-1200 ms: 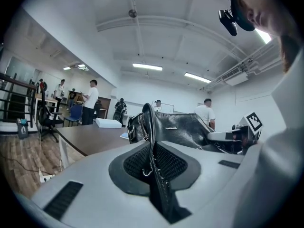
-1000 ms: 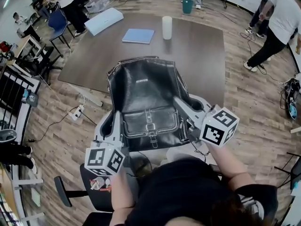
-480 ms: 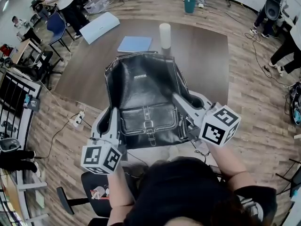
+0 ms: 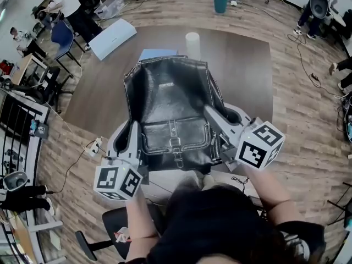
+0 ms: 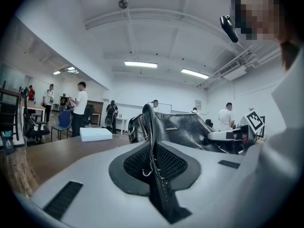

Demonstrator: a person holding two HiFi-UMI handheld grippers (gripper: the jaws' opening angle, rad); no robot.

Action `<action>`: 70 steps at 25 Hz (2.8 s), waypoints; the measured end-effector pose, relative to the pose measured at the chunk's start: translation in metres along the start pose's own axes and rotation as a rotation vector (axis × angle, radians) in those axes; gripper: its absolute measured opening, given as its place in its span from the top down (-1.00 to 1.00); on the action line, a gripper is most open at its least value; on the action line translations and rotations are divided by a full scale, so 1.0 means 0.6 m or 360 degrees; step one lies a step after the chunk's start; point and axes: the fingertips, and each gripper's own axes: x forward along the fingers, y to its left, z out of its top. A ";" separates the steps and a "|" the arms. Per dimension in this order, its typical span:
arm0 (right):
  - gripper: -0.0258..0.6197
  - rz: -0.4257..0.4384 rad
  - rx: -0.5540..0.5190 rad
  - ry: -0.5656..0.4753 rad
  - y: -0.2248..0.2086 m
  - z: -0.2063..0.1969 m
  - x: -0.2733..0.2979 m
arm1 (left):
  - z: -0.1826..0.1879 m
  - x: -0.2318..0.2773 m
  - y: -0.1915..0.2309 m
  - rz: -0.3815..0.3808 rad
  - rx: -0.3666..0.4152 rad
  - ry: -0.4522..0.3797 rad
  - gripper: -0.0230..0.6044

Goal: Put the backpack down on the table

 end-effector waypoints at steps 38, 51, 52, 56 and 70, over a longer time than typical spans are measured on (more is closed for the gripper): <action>0.75 -0.0481 0.0304 0.0096 -0.269 -0.112 0.295 | -0.115 0.369 0.247 -0.0218 0.0013 0.0451 0.72; 0.75 -0.0496 0.0431 0.0185 -0.310 -0.136 0.309 | -0.147 0.406 0.259 -0.0227 -0.0049 0.0597 0.72; 0.74 -0.0499 0.0438 0.0189 -0.312 -0.137 0.309 | -0.149 0.409 0.259 -0.0230 -0.0052 0.0610 0.72; 0.70 -0.0507 0.0459 0.0204 -0.316 -0.140 0.313 | -0.155 0.417 0.263 -0.0233 -0.0069 0.0653 0.70; 0.47 -0.0516 0.0459 0.0289 -0.323 -0.152 0.304 | -0.168 0.432 0.256 -0.0287 -0.0054 0.0788 0.63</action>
